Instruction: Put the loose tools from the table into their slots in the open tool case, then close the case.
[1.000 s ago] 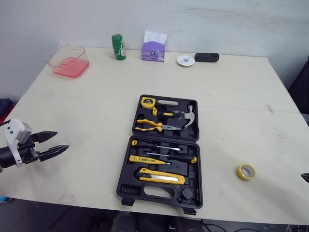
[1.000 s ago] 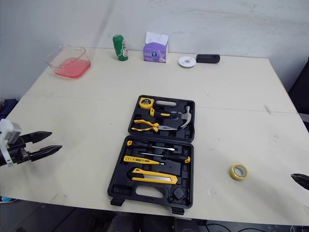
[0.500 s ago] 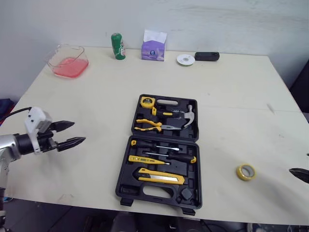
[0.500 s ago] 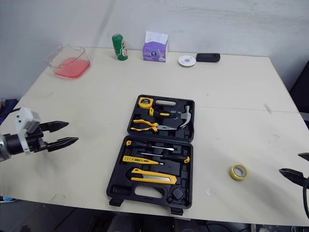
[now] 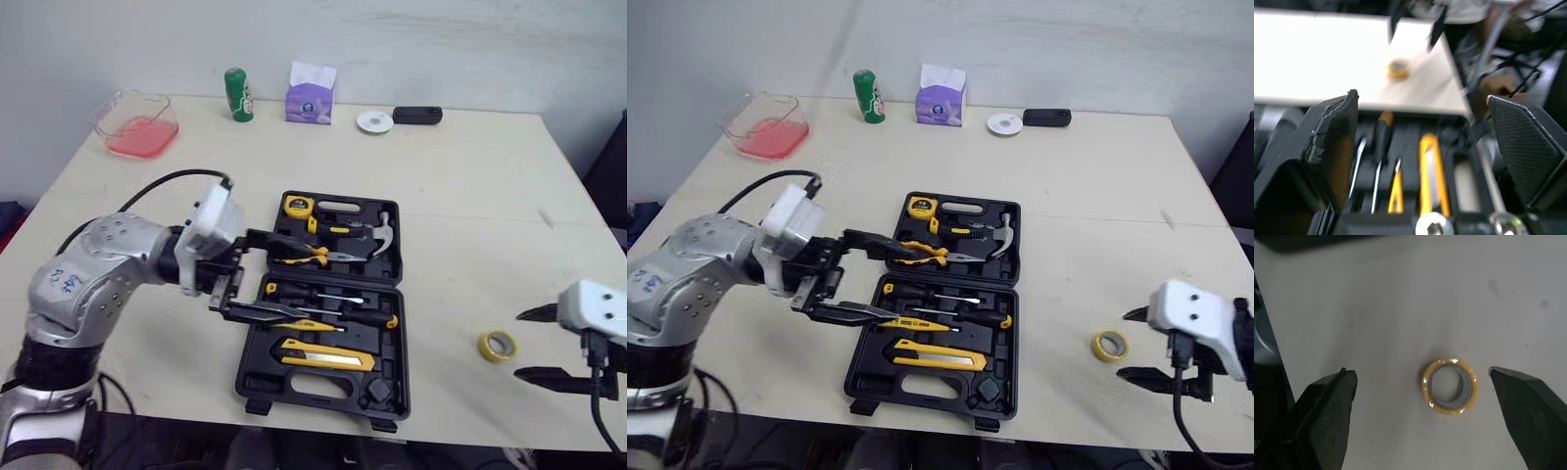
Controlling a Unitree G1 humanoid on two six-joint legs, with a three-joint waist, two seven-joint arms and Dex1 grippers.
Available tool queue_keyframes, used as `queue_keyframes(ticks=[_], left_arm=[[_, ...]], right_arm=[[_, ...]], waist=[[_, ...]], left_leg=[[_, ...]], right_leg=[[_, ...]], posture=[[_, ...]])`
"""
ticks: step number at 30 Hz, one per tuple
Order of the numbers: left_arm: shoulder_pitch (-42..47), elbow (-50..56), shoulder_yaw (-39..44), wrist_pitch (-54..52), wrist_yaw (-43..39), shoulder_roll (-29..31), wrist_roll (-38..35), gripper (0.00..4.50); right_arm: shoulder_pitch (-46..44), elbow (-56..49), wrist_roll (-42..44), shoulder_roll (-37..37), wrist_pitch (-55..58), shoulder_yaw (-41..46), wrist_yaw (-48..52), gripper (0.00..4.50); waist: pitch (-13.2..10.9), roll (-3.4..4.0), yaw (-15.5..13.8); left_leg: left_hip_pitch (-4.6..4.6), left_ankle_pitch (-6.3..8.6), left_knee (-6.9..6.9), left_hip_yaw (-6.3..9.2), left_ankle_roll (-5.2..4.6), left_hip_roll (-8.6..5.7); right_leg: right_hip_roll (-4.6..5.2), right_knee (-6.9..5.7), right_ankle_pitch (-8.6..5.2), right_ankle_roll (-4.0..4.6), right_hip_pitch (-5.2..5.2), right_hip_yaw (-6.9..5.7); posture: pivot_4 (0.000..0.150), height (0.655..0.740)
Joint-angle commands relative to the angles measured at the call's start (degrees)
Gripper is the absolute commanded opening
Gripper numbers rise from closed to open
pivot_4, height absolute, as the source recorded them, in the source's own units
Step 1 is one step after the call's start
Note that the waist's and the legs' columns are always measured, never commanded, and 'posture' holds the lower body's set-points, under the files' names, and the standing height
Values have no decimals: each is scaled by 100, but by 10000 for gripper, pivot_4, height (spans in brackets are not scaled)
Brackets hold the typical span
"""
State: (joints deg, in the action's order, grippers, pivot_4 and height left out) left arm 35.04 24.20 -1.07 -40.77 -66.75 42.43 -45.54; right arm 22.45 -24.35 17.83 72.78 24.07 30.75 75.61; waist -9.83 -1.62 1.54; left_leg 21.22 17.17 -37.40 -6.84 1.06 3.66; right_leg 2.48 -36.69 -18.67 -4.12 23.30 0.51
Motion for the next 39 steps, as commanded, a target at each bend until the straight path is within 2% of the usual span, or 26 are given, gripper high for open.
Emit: queue_keyframes(ticks=[1,6,10,14,30,33,35,36,38,39], left_arm=[[166,152,-181,101,-90,-129,-36,44410],[295,19,-298,177,-133,-291,28,44410],[372,-73,-375,268,-100,-405,142,44410],[409,-101,-432,364,-134,-451,224,45000],[409,-105,-478,466,-146,-516,346,45000],[384,-103,-462,459,-122,-535,327,45000],[347,-61,-463,466,-116,-538,317,45000],[323,-33,-465,459,-105,-540,307,45000],[282,-7,-476,466,-105,-530,316,45000],[213,11,-512,507,-145,-481,382,45000]], right_arm=[[-199,273,-436,71,-406,-439,-97,45000],[-497,205,-552,-141,-348,-1018,-376,45000],[-521,118,-571,-203,-129,-1121,-458,45000],[-451,187,-802,-193,-241,-1201,-559,32695],[-958,603,-1180,-333,-271,-2039,-998,32695],[-1013,643,-1260,-359,-340,-2171,-1044,23795],[-1058,655,-1313,-375,-404,-2200,-1102,14138],[-1069,579,-1224,-389,-352,-2110,-1082,7873],[-1058,384,-1020,-401,-231,-1930,-993,238],[-1034,150,-841,-399,-144,-1779,-900,238]], waist=[[0,0,3],[-7,-11,8],[-8,-11,0],[-9,-13,-3],[-9,-14,5],[-12,-27,14],[-15,-37,19],[-16,-38,19],[-17,-40,16],[-18,-41,8]], left_leg=[[1,-3,1,-2,-5,-4],[-5,-19,-8,-3,10,2],[-4,-31,-5,5,13,-1],[-2,-30,-7,5,10,-2],[-1,-32,-9,4,10,-1],[-4,-33,-12,4,12,5],[-4,-33,-17,4,13,7],[-3,-33,-22,3,12,7],[-3,-32,-27,2,10,6],[-2,-31,-31,2,9,6]], right_leg=[[-1,0,2,-4,1,3],[-1,-21,2,1,5,12],[-2,-28,3,8,5,6],[-1,-27,4,6,4,5],[0,-28,4,7,6,5],[0,-30,5,9,4,6],[0,-31,6,11,3,5],[0,-31,8,9,2,6],[1,-32,10,6,1,7],[4,-33,10,5,0,7]], posture=[[1500,7244],[1500,7244],[1500,7244],[1500,7244],[1500,7244],[1500,7244],[1500,7244],[1500,7244],[1500,7244],[1500,7244]])
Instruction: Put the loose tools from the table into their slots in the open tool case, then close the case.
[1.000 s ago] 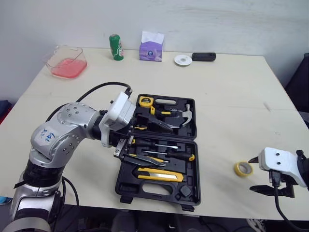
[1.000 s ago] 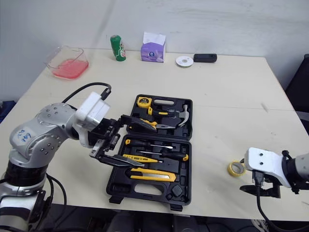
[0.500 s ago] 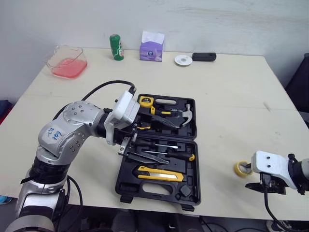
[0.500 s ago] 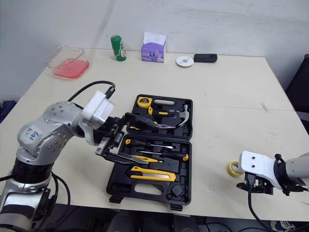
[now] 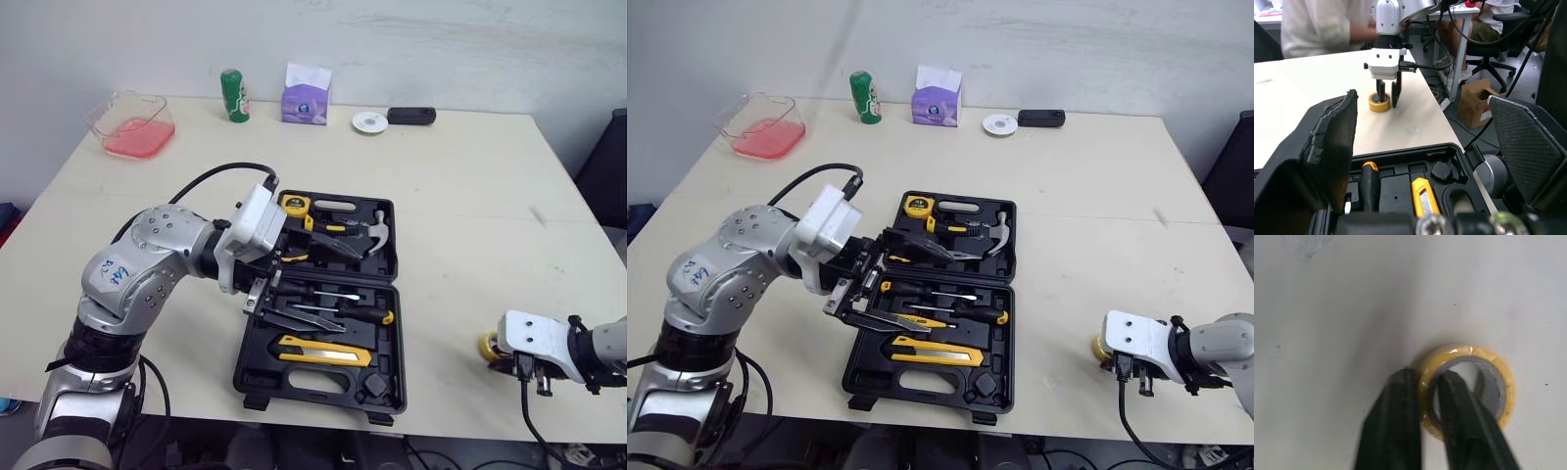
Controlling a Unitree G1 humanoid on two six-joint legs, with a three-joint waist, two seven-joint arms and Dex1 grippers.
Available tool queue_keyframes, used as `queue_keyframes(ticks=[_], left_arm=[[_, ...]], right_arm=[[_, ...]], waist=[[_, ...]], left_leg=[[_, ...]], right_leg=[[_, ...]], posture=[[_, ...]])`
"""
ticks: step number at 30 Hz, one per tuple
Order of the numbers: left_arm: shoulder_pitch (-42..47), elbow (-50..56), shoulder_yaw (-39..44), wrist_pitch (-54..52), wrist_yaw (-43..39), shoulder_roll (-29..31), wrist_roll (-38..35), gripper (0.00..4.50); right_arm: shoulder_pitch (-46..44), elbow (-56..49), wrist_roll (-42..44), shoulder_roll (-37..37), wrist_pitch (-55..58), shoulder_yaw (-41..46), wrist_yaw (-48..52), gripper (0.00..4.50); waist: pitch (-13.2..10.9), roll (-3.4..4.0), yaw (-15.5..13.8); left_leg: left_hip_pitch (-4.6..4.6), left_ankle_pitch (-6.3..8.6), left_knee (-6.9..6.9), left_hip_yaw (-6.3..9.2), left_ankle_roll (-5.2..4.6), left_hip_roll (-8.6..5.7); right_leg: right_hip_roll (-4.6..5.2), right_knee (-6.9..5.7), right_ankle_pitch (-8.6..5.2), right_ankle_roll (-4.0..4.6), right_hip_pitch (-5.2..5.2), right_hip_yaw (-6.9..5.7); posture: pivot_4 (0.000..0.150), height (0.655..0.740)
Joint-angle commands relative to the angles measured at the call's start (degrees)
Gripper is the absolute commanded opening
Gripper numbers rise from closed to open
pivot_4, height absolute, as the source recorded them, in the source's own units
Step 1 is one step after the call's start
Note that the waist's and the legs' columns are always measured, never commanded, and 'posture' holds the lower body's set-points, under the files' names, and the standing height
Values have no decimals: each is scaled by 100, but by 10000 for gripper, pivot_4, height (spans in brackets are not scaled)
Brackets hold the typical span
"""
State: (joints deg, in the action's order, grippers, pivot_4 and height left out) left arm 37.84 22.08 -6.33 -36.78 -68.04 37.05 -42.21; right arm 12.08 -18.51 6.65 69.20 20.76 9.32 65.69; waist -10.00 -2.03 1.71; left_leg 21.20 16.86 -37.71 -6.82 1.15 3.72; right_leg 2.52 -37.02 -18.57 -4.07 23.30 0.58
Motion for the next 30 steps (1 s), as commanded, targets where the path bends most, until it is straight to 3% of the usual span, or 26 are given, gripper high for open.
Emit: queue_keyframes(ticks=[1,6,9,12,22,30], left_arm=[[-141,237,-29,173,-70,110,134,45000],[-469,282,-201,546,-322,357,507,45000],[-1008,415,-399,864,-476,561,830,45000],[-1222,639,-424,753,-319,591,824,45000],[-1422,515,-506,909,-561,829,973,45000],[-1349,430,-565,973,-589,756,1052,45000]], right_arm=[[6,-627,402,-41,232,461,157,238],[-143,-1269,873,-86,396,635,304,238],[-1089,-2242,1526,-434,880,-306,136,238],[-1565,-2581,1773,-719,1240,-904,36,238],[-2005,-2252,1000,-913,935,-2449,38,238],[-1994,-2081,832,-993,831,-2773,134,238]], waist=[[-3,3,-11],[-4,4,-11],[-5,2,23],[-9,-4,-11],[-11,-6,-21],[-9,-8,-17]], left_leg=[[2,0,-1,1,0,-1],[1,1,4,4,3,7],[0,2,4,2,4,12],[4,2,7,13,4,13],[15,36,-4,9,-55,0],[13,35,-5,10,-54,5]], right_leg=[[0,-2,0,0,1,-1],[1,-5,-2,5,3,-2],[3,-3,1,12,4,-2],[4,-7,-2,17,7,-6],[33,2,-1,15,10,-18],[22,1,-2,17,8,-17]], posture=[[1500,7244],[1500,7244],[1500,7244],[1500,7244],[1500,7244],[1500,7244]])
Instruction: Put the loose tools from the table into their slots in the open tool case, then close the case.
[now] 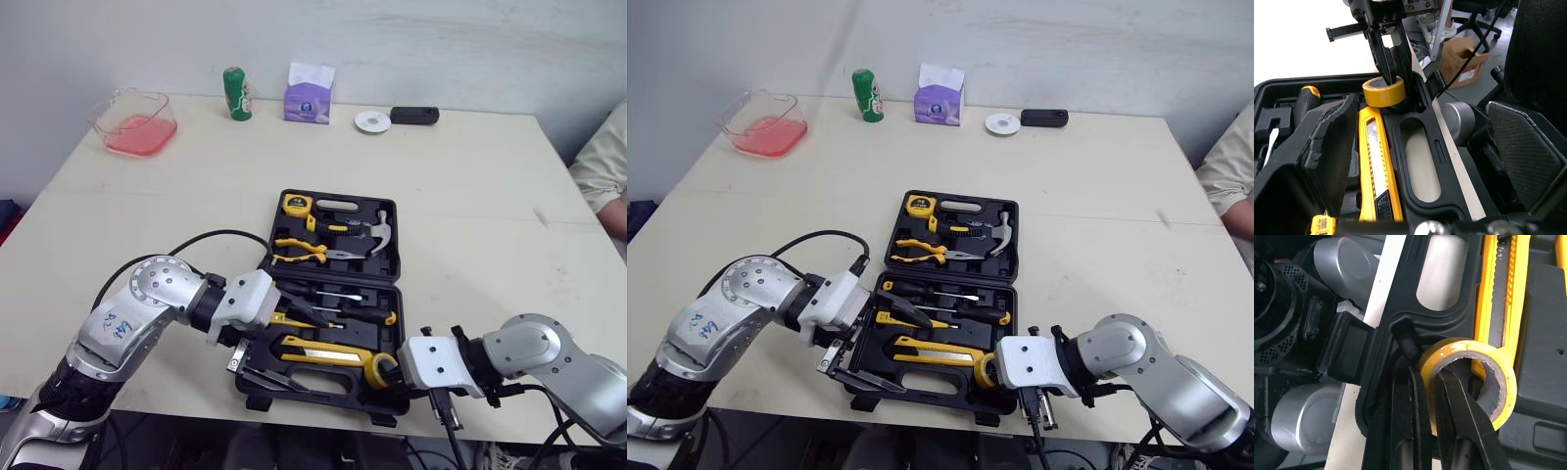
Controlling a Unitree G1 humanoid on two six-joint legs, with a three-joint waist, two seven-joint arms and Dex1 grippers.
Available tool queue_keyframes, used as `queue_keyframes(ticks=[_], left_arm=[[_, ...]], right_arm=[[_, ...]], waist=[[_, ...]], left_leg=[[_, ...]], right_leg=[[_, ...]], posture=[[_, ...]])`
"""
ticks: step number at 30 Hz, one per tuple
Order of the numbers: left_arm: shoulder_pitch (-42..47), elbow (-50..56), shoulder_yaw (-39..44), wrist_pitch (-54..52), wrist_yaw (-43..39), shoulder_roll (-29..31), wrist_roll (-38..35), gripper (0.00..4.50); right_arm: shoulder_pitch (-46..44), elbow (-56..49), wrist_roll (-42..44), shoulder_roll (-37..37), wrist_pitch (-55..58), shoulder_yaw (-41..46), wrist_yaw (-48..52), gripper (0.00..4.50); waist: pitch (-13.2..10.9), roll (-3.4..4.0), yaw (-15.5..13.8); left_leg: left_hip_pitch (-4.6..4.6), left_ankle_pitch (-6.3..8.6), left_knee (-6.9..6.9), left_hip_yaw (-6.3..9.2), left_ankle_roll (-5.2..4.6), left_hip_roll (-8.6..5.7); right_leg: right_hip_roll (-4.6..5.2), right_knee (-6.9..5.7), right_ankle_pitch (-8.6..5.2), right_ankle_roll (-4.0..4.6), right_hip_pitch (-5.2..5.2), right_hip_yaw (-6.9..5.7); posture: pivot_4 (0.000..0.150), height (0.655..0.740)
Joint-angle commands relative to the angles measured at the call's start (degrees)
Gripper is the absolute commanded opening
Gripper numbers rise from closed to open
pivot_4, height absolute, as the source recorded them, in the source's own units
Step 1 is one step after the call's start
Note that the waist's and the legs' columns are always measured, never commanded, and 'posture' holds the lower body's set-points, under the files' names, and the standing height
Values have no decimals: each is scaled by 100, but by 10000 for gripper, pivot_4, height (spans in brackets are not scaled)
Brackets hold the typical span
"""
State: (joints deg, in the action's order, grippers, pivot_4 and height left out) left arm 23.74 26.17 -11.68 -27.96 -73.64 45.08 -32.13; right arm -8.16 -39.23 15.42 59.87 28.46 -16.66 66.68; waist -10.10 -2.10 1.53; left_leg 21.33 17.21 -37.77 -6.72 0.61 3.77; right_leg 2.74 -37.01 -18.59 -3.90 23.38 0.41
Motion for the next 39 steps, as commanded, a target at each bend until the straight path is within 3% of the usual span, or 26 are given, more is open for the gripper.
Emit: queue_keyframes(ticks=[1,18,19,24,30,33,37,39], left_arm=[[74,13,-45,101,-21,-65,62,45000],[168,-11,-118,147,-123,-184,140,45000],[185,-28,-122,150,-131,-193,146,45000],[228,-79,-135,182,-171,-199,159,45000],[310,-147,-158,200,-198,-228,173,45000],[356,-172,-179,191,-179,-255,184,45000],[375,-154,-163,147,-180,-248,165,45000],[381,-156,-154,139,-182,-242,161,45000]], right_arm=[[48,-31,-20,-54,74,-188,64,238],[557,-220,-25,82,-165,77,96,238],[599,-259,108,70,-113,145,115,9364],[883,-538,1072,178,145,1031,297,32082],[989,-218,1179,-101,-293,1346,264,32082],[1032,258,938,-718,-1074,1142,160,23703],[1063,587,876,-1064,-1162,931,89,2273],[1068,805,604,-1116,-1392,802,83,478]], waist=[[1,-1,3],[1,-2,-2],[1,-2,-2],[1,-1,-10],[0,-3,4],[0,-4,3],[-2,0,5],[-2,0,4]], left_leg=[[-1,0,0,0,0,1],[-2,1,0,2,2,4],[-2,1,0,3,1,4],[0,1,3,3,2,5],[-1,1,0,1,1,4],[-1,1,1,4,2,4],[0,0,2,1,3,4],[-1,0,-3,-1,3,4]], right_leg=[[0,0,0,0,0,0],[-6,0,-2,3,-3,0],[-6,0,-2,3,-3,0],[-7,0,-3,4,-1,0],[-6,1,-1,1,-2,3],[-12,0,-2,2,-2,2],[-10,-2,-2,1,0,4],[-9,-3,-1,0,-1,4]], posture=[[1500,7244],[1500,7244],[1500,7244],[1500,7244],[1500,7244],[1500,7244],[1500,7244],[1500,7244]])
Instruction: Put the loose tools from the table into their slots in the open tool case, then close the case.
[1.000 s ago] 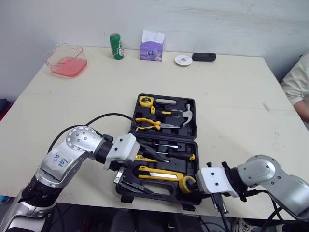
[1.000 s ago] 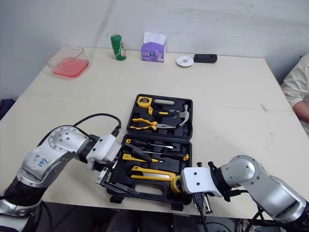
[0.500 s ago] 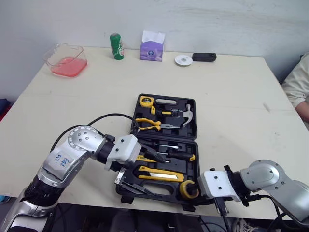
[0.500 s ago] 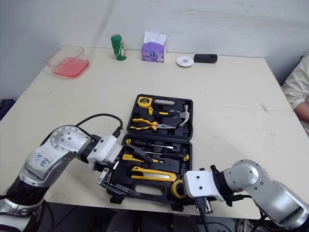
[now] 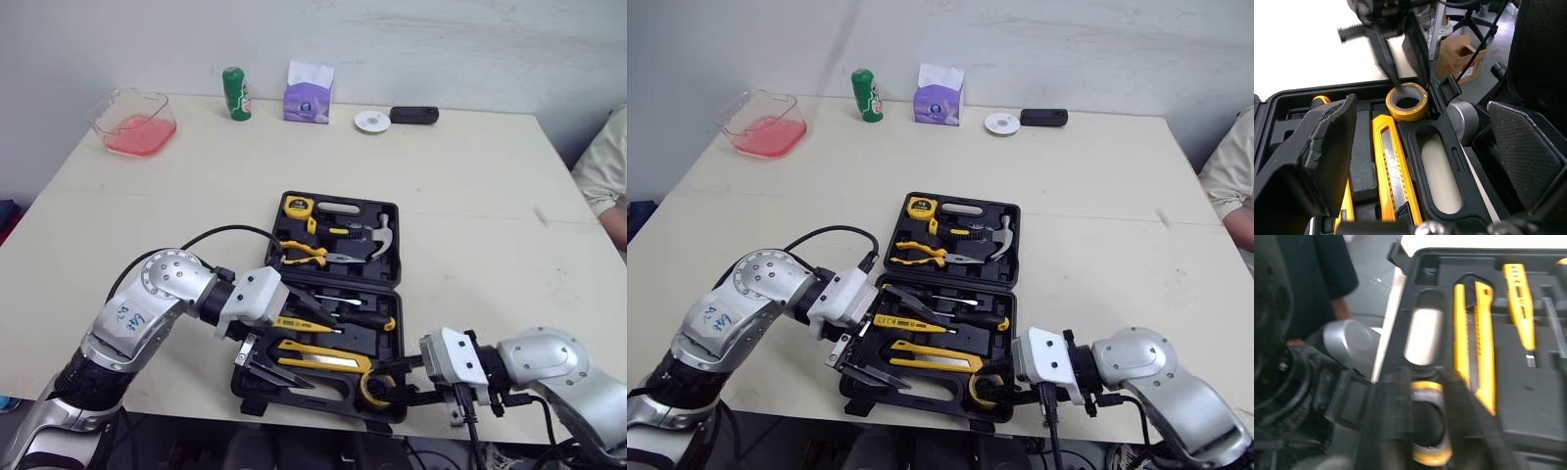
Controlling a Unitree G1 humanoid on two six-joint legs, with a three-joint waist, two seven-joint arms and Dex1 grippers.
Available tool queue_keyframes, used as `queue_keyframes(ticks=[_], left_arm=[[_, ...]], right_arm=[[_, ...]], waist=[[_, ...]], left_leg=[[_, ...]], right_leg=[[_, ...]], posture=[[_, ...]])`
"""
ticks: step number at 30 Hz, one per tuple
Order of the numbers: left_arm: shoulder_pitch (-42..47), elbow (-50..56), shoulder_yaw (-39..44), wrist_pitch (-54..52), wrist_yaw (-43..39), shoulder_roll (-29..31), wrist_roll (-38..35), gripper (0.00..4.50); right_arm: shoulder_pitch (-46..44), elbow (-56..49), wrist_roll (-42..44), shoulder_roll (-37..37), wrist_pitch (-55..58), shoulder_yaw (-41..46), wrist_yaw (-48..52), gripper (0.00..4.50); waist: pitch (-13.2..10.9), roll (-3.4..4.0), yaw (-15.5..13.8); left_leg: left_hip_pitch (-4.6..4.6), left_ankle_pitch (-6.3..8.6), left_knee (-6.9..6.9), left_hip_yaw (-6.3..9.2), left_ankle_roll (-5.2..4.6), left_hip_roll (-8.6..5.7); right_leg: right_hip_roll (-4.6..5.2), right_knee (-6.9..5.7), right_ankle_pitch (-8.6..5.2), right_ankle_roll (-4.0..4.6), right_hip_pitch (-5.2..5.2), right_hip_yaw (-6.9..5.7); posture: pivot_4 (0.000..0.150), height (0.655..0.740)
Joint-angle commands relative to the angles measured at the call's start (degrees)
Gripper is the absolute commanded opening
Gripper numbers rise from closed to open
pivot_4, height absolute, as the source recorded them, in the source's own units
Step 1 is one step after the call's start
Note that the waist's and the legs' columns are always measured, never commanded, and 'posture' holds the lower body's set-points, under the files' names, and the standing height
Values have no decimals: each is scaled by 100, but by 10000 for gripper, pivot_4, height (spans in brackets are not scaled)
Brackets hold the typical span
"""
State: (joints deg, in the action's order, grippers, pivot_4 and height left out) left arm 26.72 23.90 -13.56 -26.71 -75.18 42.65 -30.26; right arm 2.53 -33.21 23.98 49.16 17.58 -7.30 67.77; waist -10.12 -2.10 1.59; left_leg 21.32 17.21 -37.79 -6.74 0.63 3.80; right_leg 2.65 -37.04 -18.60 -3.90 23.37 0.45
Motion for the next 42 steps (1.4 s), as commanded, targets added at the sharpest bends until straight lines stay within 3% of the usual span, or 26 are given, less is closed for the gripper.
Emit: queue_keyframes(ticks=[1,15,21,25,29,32,35,38,39,42], left_arm=[[96,66,36,2,-21,-1,-28,45000],[101,10,28,2,-19,-23,-5,45000],[21,-62,91,-19,83,-4,53,45000],[-185,-117,405,-325,380,238,28,45000],[-386,-523,1027,-504,961,249,2,45000],[-697,-1137,1489,170,1383,224,470,45000],[-851,-1731,1819,352,1737,271,708,36627],[-1019,-2325,1964,635,1925,426,1046,24025],[-1036,-2527,1878,718,2003,460,1233,17886],[-963,-2847,1607,892,2157,405,1612,5218]], right_arm=[[22,298,-368,-49,-446,-195,4,478],[329,1516,-1770,56,-2150,-870,-134,478],[583,615,-789,323,-1481,-195,-201,478],[690,111,384,600,-476,825,-341,478],[374,475,426,654,64,1356,-702,478],[-52,968,202,525,362,1388,-1100,478],[-392,1322,-280,446,376,1107,-1369,0],[-843,1614,-657,209,676,716,-1715,0],[-1021,1777,-842,133,697,527,-1780,0],[-1325,2018,-1053,-54,743,232,-1815,0]], waist=[[0,0,-4],[15,-24,5],[13,-21,-33],[7,-12,-81],[5,-9,-44],[2,-4,5],[1,-2,0],[0,-1,9],[0,0,7],[0,1,0]], left_leg=[[0,0,0,0,0,-2],[-27,-1,0,4,2,6],[-78,20,6,12,3,5],[-72,29,7,10,-6,-1],[-72,29,8,10,-7,0],[-78,29,16,5,-8,-1],[-80,26,38,3,-4,-3],[-69,24,57,0,2,-5],[-66,24,59,-3,3,-4],[3,13,49,-10,18,-7]], right_leg=[[1,-1,0,0,0,0],[-6,-3,-2,6,-24,-3],[12,19,-5,10,-91,-11],[32,20,-7,7,-86,-18],[35,18,-8,7,-83,-22],[40,17,-10,13,-81,-21],[41,18,-16,22,-70,-24],[44,20,-20,24,-51,-26],[44,18,-21,25,-43,-26],[47,-4,-21,23,34,-24]], posture=[[1500,7244],[1500,7244],[1500,7244],[1500,7244],[1500,7244],[1500,7244],[1500,7244],[1500,7244],[1500,7244],[1500,7244]])
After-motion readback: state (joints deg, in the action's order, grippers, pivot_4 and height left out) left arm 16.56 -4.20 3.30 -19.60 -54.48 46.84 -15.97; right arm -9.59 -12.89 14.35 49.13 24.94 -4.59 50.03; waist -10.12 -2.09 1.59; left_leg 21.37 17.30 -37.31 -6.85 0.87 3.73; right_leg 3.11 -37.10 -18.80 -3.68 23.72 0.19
